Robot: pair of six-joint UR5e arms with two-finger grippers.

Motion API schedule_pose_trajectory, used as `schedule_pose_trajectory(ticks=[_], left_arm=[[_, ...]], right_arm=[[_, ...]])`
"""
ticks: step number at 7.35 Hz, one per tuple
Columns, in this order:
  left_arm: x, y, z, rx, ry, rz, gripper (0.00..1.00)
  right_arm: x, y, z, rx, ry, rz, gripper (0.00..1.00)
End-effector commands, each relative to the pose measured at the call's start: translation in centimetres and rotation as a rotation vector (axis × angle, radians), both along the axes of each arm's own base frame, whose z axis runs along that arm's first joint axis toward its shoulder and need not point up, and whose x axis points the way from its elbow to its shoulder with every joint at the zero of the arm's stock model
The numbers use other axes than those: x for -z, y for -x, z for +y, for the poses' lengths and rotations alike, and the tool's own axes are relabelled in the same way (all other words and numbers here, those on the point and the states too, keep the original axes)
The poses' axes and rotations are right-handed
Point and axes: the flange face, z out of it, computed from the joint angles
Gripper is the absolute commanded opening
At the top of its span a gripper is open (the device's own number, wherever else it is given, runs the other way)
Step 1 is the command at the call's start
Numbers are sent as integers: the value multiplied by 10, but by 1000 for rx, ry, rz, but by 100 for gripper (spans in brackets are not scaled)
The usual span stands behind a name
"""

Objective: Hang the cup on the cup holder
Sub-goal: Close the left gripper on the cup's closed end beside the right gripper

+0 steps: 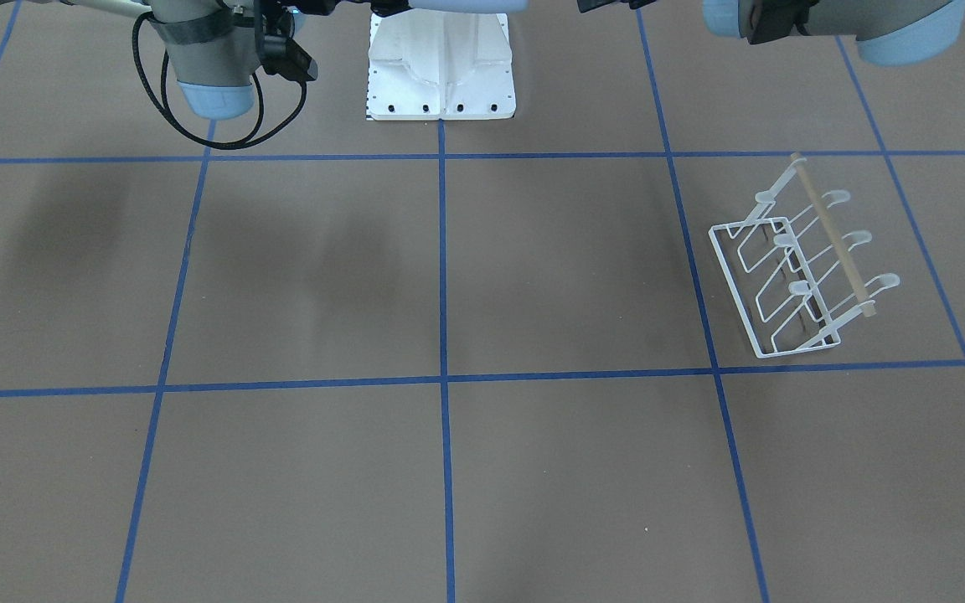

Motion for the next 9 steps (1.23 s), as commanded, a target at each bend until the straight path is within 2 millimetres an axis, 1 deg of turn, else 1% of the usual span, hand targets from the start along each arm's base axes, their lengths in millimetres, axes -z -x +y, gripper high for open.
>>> schedule_pose_trajectory(ticks=[1, 2, 4, 5, 7, 8, 9], left_arm=[[-6, -14, 7, -38, 36, 60, 98], [-6, -23, 14, -68, 45, 63, 98], [-2, -18, 20, -96, 71, 83, 98], [-2, -16, 25, -105, 64, 120, 98], [1, -16, 24, -95, 65, 138, 98], [0, -17, 23, -95, 67, 136, 98], [1, -17, 24, -96, 65, 138, 97]], right_arm=[[1, 1, 7, 9, -3, -32, 0], [2, 3, 9, 8, 4, -42, 0], [4, 6, 13, 11, 11, -59, 0], [6, 6, 16, 17, 9, -64, 0], [4, 9, 28, 45, -4, -100, 0], [4, 12, 32, 52, -4, -107, 0], [5, 11, 32, 45, 5, -113, 0]])
